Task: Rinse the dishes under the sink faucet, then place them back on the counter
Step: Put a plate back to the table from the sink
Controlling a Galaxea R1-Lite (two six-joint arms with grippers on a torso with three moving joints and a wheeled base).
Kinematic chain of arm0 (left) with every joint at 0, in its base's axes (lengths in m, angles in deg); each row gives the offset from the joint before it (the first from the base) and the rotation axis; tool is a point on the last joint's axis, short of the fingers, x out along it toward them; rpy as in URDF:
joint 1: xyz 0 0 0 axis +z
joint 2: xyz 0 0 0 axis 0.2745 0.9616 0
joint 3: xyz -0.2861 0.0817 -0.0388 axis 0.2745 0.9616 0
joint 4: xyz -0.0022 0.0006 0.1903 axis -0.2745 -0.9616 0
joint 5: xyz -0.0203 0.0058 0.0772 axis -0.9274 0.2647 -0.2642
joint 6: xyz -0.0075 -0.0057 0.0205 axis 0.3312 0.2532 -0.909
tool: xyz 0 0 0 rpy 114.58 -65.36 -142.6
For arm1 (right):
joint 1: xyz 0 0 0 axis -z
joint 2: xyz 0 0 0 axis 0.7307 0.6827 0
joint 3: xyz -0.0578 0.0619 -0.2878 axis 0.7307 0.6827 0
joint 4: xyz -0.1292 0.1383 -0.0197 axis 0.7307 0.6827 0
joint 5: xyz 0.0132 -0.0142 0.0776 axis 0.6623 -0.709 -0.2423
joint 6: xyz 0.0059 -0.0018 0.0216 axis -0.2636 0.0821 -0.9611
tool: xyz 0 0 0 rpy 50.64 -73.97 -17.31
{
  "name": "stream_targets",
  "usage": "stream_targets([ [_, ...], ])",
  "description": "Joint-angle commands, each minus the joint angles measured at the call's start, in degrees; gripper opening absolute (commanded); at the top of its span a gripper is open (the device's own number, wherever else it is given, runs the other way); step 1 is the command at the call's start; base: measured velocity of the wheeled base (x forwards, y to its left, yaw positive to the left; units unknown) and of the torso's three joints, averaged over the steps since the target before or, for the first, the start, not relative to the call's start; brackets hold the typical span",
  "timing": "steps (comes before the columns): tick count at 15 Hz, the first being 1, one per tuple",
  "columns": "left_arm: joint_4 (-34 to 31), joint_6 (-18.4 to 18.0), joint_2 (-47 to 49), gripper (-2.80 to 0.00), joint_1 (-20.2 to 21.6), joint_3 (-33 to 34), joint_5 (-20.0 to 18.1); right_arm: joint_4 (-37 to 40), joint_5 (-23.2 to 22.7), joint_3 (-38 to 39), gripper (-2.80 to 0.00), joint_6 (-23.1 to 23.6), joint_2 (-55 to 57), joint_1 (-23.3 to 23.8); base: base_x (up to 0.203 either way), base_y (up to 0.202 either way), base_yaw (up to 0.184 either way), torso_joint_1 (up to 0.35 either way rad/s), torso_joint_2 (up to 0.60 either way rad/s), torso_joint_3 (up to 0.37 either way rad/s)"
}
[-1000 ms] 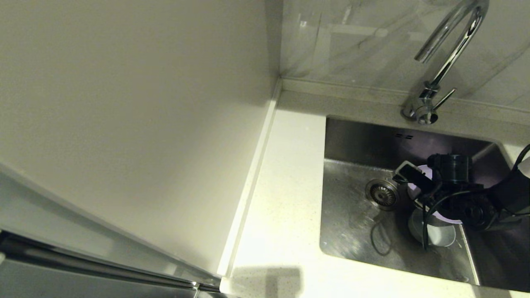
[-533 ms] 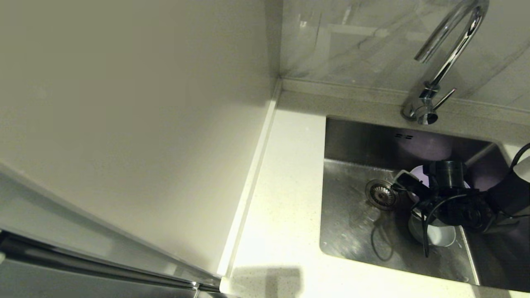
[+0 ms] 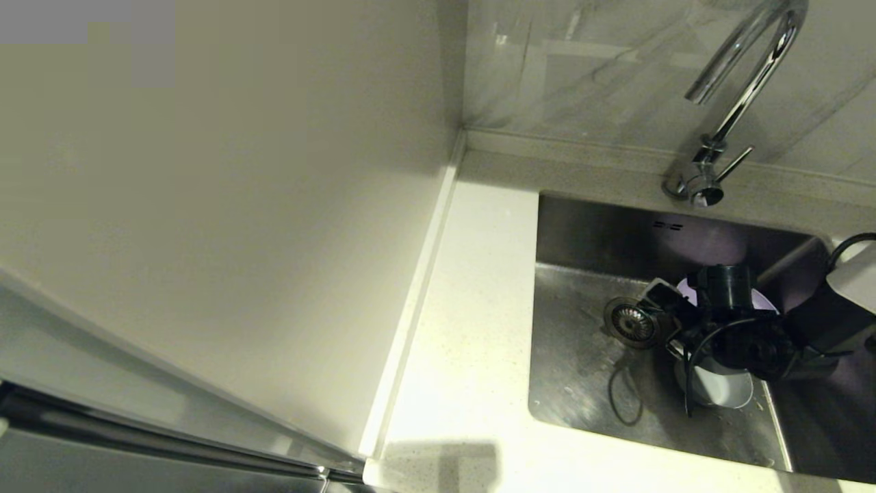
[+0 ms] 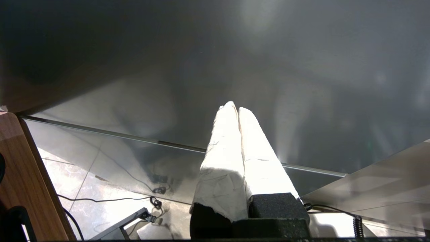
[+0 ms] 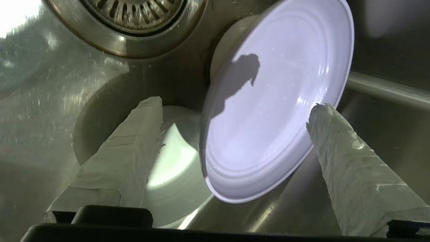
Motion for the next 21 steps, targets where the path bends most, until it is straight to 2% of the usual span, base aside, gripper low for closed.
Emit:
stream_targets([
  [1,0.02,0.02,0.0,-2.8,0.01,0.18,0.0,-0.35,0.15,-1.06,0.0,-0.86,1.9,-0.02,0.0,0.0,0.0,0.0,0.0,0.0],
  [13,0.02,0.02,0.0,-2.8,0.01,0.18,0.0,-0.98,1.62,-7.7,0.0,-2.3,6.95,0.07,0.0,0.0,0.0,0.0,0.0,0.0],
  [14,0.02,0.02,0.0,-2.8,0.01,0.18,0.0,-0.98,2.61,-8.18,-2.8,-2.34,7.08,0.07,0.0,0.0,0.0,0.0,0.0,0.0],
  [18,0.02,0.02,0.0,-2.8,0.01,0.18,0.0,-1.15,2.7,-8.34,-2.8,-2.39,6.64,0.07,0.0,0.0,0.0,0.0,0.0,0.0],
  [21,0.02,0.02,0.0,-2.8,0.01,0.18,0.0,-5.34,2.7,-6.93,-2.8,-2.39,6.55,0.07,0.0,0.0,0.0,0.0,0.0,0.0],
])
